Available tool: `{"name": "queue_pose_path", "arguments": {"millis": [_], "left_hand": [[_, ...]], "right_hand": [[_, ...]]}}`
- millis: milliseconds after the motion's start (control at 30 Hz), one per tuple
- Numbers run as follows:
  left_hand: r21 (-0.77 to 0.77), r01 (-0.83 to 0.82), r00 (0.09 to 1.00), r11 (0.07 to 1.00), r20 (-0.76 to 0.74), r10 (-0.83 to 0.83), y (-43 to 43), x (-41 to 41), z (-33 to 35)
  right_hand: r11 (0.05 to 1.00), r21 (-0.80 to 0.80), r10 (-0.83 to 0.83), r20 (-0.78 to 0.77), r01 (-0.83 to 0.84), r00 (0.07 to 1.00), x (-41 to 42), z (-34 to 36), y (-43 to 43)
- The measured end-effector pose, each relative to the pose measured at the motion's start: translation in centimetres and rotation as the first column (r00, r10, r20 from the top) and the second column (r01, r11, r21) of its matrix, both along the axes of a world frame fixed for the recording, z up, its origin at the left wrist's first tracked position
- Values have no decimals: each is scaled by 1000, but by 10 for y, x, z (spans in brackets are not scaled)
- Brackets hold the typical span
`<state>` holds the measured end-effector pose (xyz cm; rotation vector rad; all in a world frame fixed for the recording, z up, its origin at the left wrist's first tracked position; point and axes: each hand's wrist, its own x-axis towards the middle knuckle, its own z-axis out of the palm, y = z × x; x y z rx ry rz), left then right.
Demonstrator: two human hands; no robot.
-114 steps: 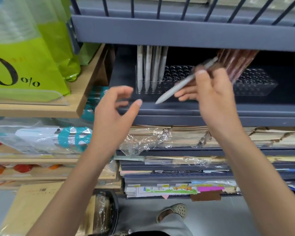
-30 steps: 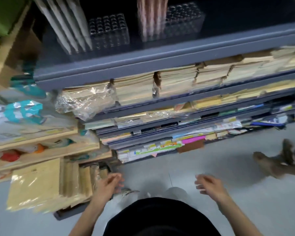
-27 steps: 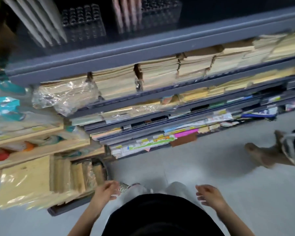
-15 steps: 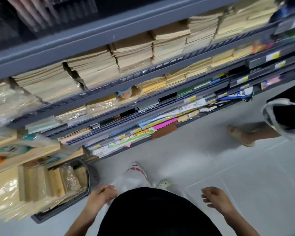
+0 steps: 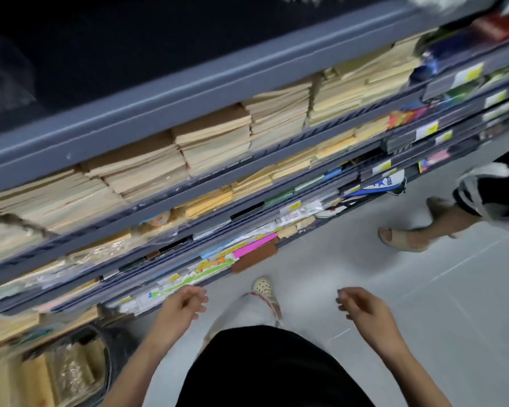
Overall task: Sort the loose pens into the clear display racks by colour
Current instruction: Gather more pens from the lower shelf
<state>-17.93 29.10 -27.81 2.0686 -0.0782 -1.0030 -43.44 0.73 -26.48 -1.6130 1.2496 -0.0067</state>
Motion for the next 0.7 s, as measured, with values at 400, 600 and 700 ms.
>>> {"name": "queue_pose_path", "arguments": {"millis": [400,600,700], "left_hand": [[-286,334,822,898,555,-129,-208,51,205],[-377,361,645,853,762,64,-306,100,271],[-419,210,646,883,737,196,-365,159,269]], "right_hand": [[652,-746,409,194,-137,892,139,178,-172],[433,-876,625,123,-211,771,202,217,-232],[280,-917,723,7,-284,691,229,217,-250]]}}
